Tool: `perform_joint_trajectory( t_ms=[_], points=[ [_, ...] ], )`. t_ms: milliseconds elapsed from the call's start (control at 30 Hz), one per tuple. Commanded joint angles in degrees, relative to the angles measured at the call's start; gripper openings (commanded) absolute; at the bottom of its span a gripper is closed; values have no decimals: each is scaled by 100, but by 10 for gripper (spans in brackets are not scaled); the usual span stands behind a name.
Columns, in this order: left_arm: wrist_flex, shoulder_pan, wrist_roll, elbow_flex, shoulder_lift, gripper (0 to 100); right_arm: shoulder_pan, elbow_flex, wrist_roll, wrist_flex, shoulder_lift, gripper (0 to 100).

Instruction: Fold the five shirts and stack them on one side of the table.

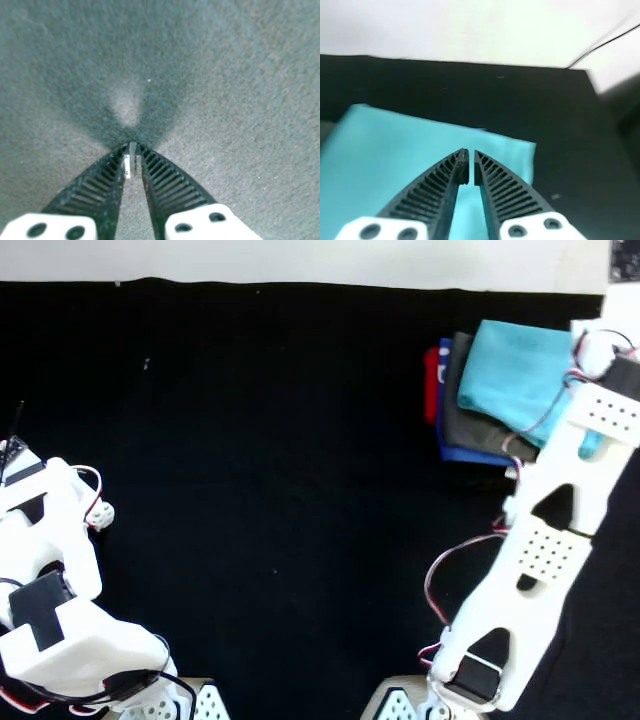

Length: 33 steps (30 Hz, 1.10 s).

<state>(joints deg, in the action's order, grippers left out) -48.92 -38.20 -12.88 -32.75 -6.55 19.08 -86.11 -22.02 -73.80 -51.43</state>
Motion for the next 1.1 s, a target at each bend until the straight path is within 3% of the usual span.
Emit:
perform_joint_trajectory(
  t_ms=[0, 267, 467, 667, 900, 1067],
  points=[
    [105, 57, 62, -31, -13, 10, -549, -224, 290, -910, 620, 26],
    [105, 57, 62, -31, -13, 10, -1596, -198, 299, -2738, 629, 26],
    [105, 57, 62, -31, -13, 10, -1763, 901, 299, -2598, 620, 26],
    [105, 57, 62, -31, -13, 10, -1226, 1727, 299, -1938, 629, 26],
    [105, 57, 62, -22, -13, 10, -919, 1727, 299, -1947, 699, 32],
    [105, 57, 62, -22, -13, 10, -1156, 1727, 308, -2281, 699, 163]
  ],
)
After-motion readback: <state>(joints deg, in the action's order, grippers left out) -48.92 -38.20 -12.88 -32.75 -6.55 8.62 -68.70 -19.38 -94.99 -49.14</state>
